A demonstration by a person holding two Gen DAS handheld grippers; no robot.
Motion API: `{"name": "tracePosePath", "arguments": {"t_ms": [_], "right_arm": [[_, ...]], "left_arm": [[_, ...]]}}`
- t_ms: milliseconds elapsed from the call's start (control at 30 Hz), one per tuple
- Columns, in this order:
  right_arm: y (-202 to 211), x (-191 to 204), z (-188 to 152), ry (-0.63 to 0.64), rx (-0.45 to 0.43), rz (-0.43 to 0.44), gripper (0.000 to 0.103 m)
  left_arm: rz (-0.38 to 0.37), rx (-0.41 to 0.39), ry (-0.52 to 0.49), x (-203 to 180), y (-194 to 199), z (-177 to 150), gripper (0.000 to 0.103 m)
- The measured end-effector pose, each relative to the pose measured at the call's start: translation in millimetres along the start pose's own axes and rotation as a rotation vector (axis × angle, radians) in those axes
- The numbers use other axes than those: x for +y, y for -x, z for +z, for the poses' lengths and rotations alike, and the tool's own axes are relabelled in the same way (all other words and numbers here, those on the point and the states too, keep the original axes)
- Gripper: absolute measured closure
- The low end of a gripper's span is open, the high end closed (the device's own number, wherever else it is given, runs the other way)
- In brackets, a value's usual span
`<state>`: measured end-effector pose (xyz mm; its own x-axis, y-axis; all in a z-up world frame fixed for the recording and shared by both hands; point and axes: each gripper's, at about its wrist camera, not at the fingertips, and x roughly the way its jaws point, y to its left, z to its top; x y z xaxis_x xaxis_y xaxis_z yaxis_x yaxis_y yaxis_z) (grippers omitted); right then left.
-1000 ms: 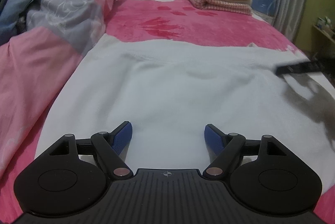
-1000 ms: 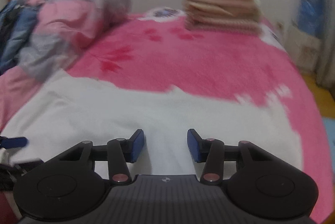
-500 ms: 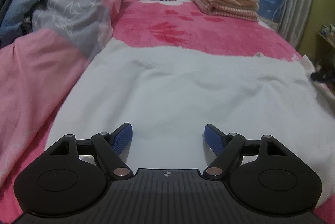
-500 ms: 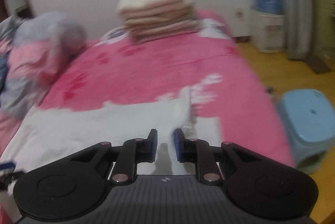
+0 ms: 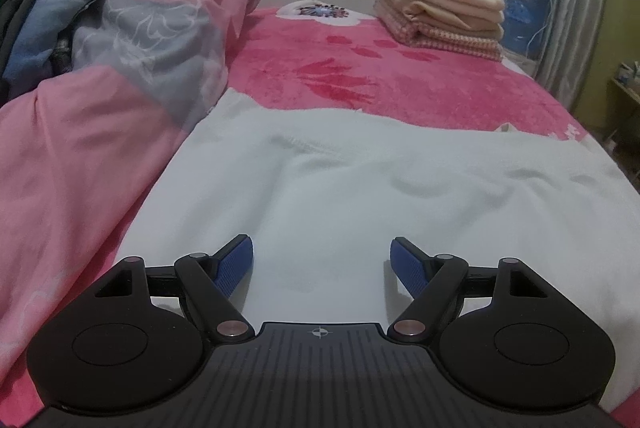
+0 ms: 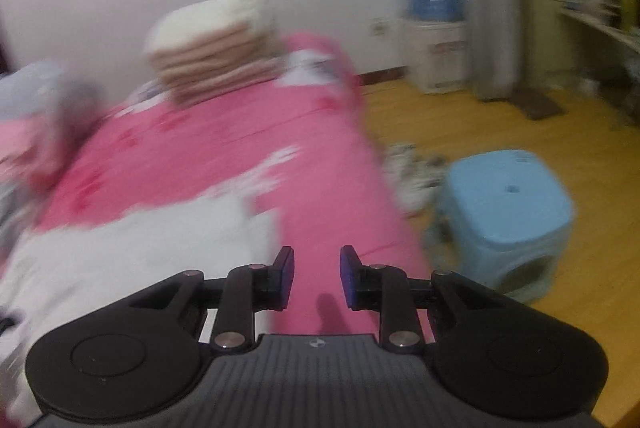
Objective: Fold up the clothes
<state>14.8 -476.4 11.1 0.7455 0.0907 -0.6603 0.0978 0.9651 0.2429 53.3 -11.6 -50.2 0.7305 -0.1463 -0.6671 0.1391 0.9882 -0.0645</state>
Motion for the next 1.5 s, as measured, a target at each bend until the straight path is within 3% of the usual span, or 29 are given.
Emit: {"name": "tracePosePath", "arguments": {"t_ms": [100,133,233,333,433,533,600,800,867,1000,1167,1233,1367,1500], "right_arm": [[-2.7,30.1,-16.5,0.112,0.065,0.153,0.077],[-4.9,37.0,-22.7,0.163,0.088,0.158,0.077],[-11.5,35.6,-40.2,0.257,0.162,-0.011,0.077],[4.2,10.8,-33.4,0.13,0.161,-0.108,0.076],[28.2,24.8,-27.0,0.169,0.127,0.026,0.075],[29.3,59.9,-39.7,0.299,0.229,0.181,0.075],[17.2,71.0,-57.0,0.377,0.33,0.156,0.076],[41.2,74.1,-73.5,0.568,0.479,0.074,0.076],[47.0,83.0,-65.2,0.622,0.477,0.067,0.076],[42.2,112.2,-55.5,0.666,0.37,0.134,0.076],[29.5,105.4,-94.2,0.701,0.39,0.134,0.076],[39.5,92.3,-96.1,0.652,0.434,0.121,0.076],[49.8,81.5,-92.3,0.686,0.517,0.08,0.077],[65.5,89.8,-60.7,0.639,0.425,0.15,0.076]], "left_arm": [[-0.006,0.016,0.005,-1.4,-2.7,-1.8,0.026],[-0.006,0.02,0.002,-1.8,-2.9,-2.7,0.026],[0.0,0.026,-0.008,-1.6,-3.1,-3.5,0.026],[-0.002,0.028,-0.004,-0.4,-2.2,-3.6,0.026],[-0.004,0.027,-0.004,-0.9,-2.0,-3.9,0.026],[-0.01,0.025,-0.002,-2.1,-1.2,-3.3,0.026],[-0.01,0.025,0.002,-2.2,0.2,-2.8,0.026],[-0.004,0.039,0.012,0.2,5.4,-3.3,0.026],[-0.009,0.042,0.012,-0.9,6.5,-4.4,0.026],[-0.011,0.031,-0.017,-7.4,8.3,-5.6,0.026],[0.002,0.02,-0.023,-6.1,14.9,-5.4,0.025],[0.011,0.023,-0.021,-3.1,15.5,-6.9,0.025],[0.013,0.046,-0.008,0.9,13.4,-10.4,0.025],[0.019,0.043,-0.027,1.1,17.7,-12.1,0.025]]}}
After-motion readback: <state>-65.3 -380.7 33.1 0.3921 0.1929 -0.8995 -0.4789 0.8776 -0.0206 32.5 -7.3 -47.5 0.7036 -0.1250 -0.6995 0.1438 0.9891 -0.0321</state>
